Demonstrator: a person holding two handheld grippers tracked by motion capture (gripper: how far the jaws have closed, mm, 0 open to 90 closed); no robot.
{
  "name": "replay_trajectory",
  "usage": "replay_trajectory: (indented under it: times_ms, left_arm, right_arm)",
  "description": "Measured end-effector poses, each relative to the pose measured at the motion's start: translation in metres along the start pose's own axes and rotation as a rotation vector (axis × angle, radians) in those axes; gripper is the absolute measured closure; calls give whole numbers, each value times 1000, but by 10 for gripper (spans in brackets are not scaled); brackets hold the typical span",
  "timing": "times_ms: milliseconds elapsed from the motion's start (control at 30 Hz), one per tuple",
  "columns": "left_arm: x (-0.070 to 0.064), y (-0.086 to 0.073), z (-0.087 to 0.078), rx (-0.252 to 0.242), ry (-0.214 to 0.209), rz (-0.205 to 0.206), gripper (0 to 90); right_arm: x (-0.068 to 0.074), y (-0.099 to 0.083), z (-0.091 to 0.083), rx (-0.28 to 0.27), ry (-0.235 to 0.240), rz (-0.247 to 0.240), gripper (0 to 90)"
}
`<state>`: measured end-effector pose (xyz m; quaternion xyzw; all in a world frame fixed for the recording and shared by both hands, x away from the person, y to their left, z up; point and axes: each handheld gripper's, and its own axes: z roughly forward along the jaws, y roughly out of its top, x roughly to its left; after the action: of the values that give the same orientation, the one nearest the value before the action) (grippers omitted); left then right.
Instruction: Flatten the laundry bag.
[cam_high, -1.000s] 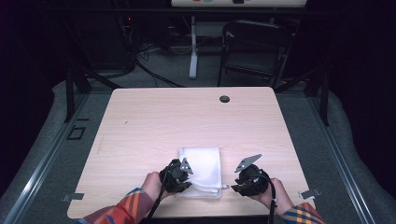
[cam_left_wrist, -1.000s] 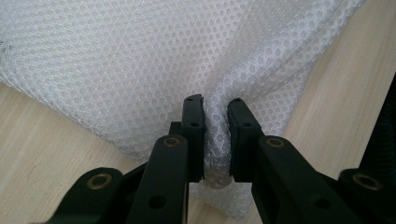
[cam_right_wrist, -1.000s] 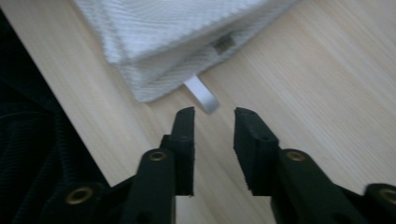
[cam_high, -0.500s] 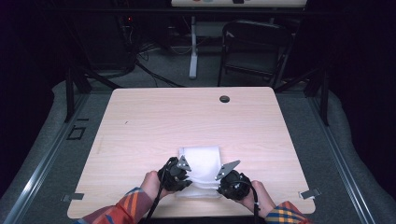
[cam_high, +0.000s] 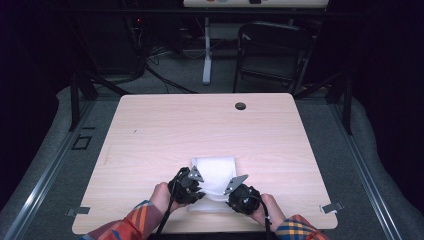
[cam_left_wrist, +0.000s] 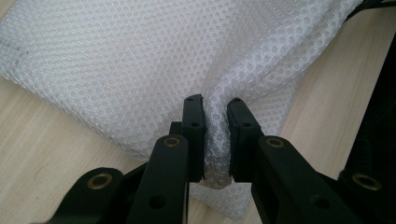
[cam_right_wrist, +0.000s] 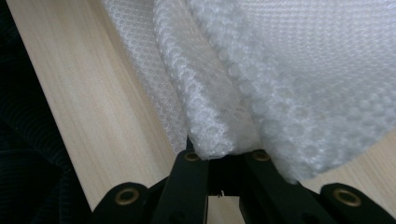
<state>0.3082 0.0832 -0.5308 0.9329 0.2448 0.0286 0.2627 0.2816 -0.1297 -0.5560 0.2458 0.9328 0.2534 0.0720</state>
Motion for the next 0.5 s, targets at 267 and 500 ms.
replay_trajectory:
  times_ms: [267,500]
  left_arm:
    - [1,1,-1,3,14,-1,800]
    - [6,3,-4,-17,32,-11,801]
  right_arm:
    - [0,1,5,-2,10,1,900]
    - [0,0,6,-19,19,-5,900]
